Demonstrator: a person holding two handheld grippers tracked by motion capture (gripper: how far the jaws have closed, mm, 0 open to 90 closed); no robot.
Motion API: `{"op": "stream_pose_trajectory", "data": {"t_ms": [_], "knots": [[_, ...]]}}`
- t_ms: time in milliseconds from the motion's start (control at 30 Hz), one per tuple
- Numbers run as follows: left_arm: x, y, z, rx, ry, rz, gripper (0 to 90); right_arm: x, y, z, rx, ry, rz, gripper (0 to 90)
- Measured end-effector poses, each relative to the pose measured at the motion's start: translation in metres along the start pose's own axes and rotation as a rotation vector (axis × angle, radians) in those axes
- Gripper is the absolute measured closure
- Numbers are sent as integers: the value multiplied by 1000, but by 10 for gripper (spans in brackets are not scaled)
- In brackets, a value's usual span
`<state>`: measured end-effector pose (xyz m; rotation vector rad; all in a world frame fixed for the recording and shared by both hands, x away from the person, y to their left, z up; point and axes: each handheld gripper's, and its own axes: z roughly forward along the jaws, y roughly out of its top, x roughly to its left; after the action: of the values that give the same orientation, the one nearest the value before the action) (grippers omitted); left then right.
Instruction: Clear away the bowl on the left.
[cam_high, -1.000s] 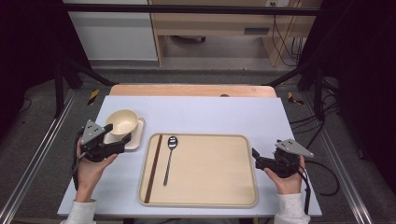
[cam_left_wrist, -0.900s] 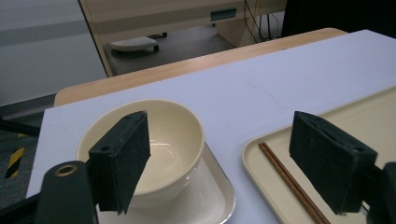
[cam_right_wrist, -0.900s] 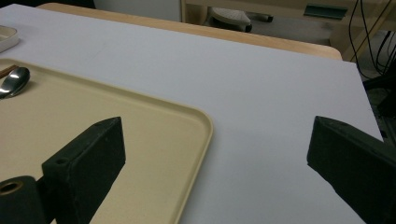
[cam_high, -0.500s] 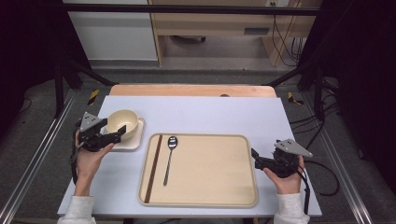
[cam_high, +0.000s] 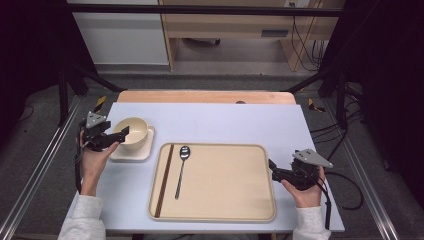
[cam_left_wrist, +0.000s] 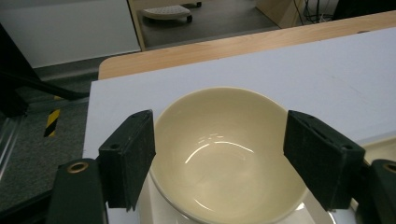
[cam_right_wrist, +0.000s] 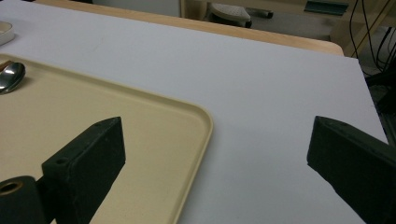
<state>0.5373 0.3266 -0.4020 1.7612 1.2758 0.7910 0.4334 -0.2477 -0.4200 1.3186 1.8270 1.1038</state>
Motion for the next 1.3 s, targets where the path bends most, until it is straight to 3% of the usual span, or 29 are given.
{"op": "stream_pose_trajectory", "data": {"t_ms": [267, 733, 833, 1300], "knots": [[15, -6, 20, 72, 18, -41, 331, 0, 0, -1, -2, 1, 4, 47], [29, -19, 42, 170, 34, -81, 487, 0, -1, 1, 3, 1, 2, 47], [30, -20, 44, 184, 28, -88, 555, 0, -1, 1, 2, 1, 1, 47], [31, -24, 56, 253, 32, -119, 677, 1, -1, 2, 10, 4, -2, 45]]}}
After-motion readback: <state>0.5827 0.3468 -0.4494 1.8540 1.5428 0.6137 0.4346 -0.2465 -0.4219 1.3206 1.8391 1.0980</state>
